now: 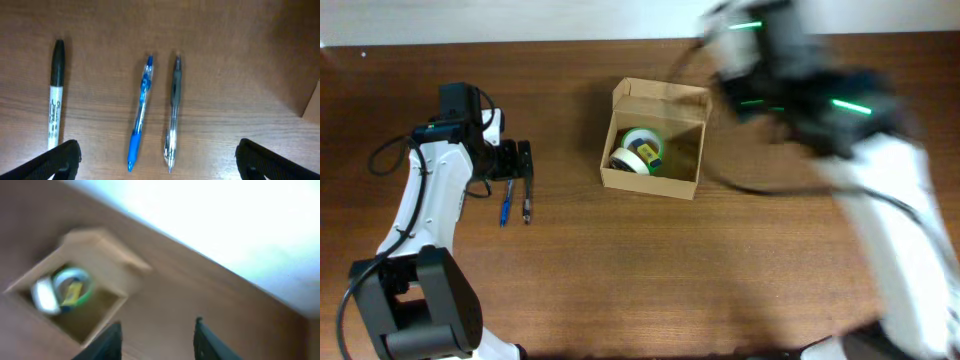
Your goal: Pack container
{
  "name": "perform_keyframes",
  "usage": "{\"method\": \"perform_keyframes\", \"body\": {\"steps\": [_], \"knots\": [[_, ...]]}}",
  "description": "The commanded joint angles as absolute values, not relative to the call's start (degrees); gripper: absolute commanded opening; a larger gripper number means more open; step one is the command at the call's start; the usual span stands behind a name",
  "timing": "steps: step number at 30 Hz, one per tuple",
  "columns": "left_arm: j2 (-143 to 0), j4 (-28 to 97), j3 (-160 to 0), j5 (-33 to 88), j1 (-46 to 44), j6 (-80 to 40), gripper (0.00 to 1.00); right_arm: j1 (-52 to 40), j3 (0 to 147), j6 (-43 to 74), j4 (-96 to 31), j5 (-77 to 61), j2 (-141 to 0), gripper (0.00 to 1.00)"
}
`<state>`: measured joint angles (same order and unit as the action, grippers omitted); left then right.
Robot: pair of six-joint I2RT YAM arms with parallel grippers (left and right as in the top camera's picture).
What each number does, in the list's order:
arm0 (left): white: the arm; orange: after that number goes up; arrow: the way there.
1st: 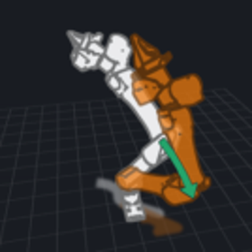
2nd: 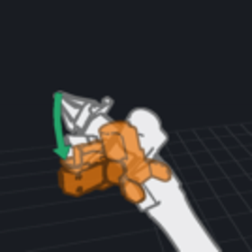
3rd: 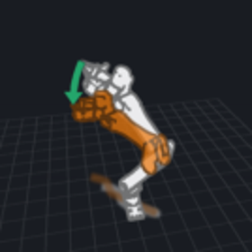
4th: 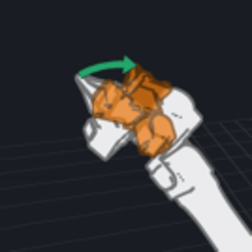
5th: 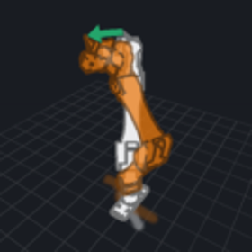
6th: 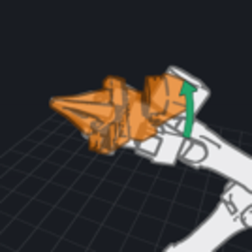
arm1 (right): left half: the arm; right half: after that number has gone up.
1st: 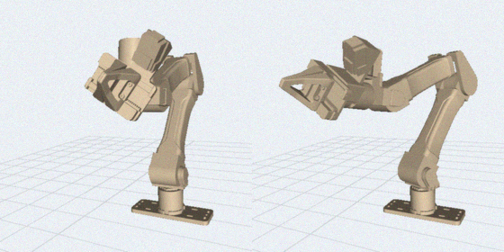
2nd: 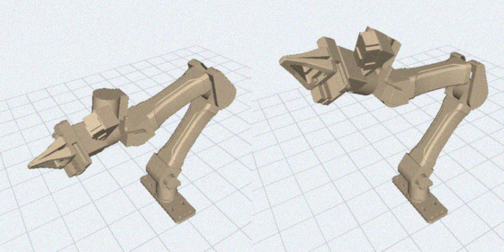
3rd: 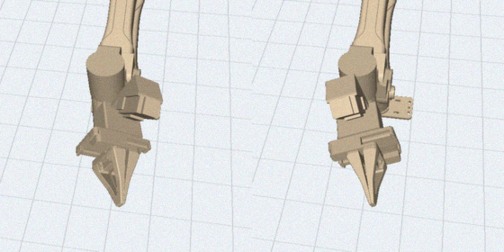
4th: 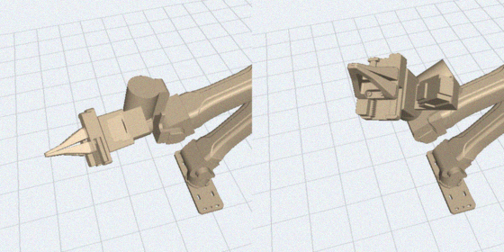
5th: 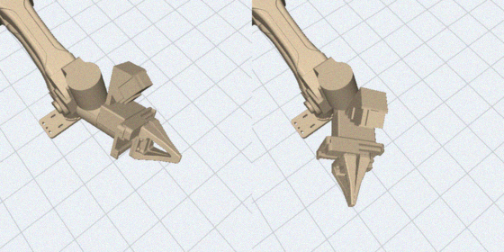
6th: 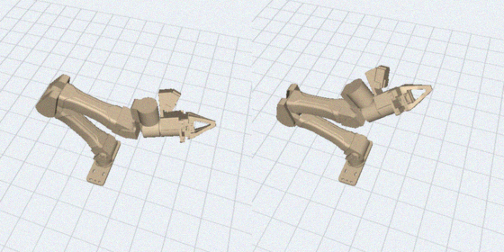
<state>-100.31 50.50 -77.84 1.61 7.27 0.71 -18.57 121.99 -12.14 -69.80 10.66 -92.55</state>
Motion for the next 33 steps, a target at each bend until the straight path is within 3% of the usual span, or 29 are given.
{"method": "perform_keyframes", "body": {"steps": [1, 3, 9, 13, 15, 19, 26, 30, 33], "knots": [[-100.6, 49.8, -78.6, 3.6, 7.4, 1.8, 0.99, -9.3, 121.1, -0.4, -73.8, 8.6, -92.2, 0.45], [-100.6, 49.8, -78.6, 6.3, 7.4, 1.8, 0.99, -3.4, 121.0, 3.0, -77.5, 5.2, -92.4, 0.45], [-100.6, 55.4, -82.8, 9.2, 7.4, 7.9, 1.0, 11.9, 118.1, 9.8, -85.0, -2.9, -95.7, 0.6], [-100.6, 63.1, -91.1, 2.1, 8.1, 8.9, 1.0, 17.3, 114.5, 10.0, -85.1, -6.8, -98.0, 0.76], [-100.6, 67.4, -96.7, -4.6, 8.8, 8.9, 1.0, 19.2, 112.6, 10.0, -85.0, -7.2, -99.4, 0.99], [-100.6, 71.0, -104.4, -11.3, 11.9, 11.9, 1.0, 20.7, 110.1, 10.0, -84.2, -7.1, -102.0, 0.99], [-105.3, 73.1, -105.0, 0.6, 22.9, 18.3, 1.0, 20.7, 109.5, 9.9, -84.0, -6.9, -105.8, 0.99], [-109.3, 72.4, -105.0, 2.4, 24.2, 20.4, 0.91, 20.7, 109.5, 10.0, -84.0, -6.9, -106.1, 0.99], [-114.3, 71.0, -105.0, 0.8, 22.6, 23.0, 0.78, 20.7, 109.5, 10.0, -84.0, -6.9, -106.1, 0.99]]}}
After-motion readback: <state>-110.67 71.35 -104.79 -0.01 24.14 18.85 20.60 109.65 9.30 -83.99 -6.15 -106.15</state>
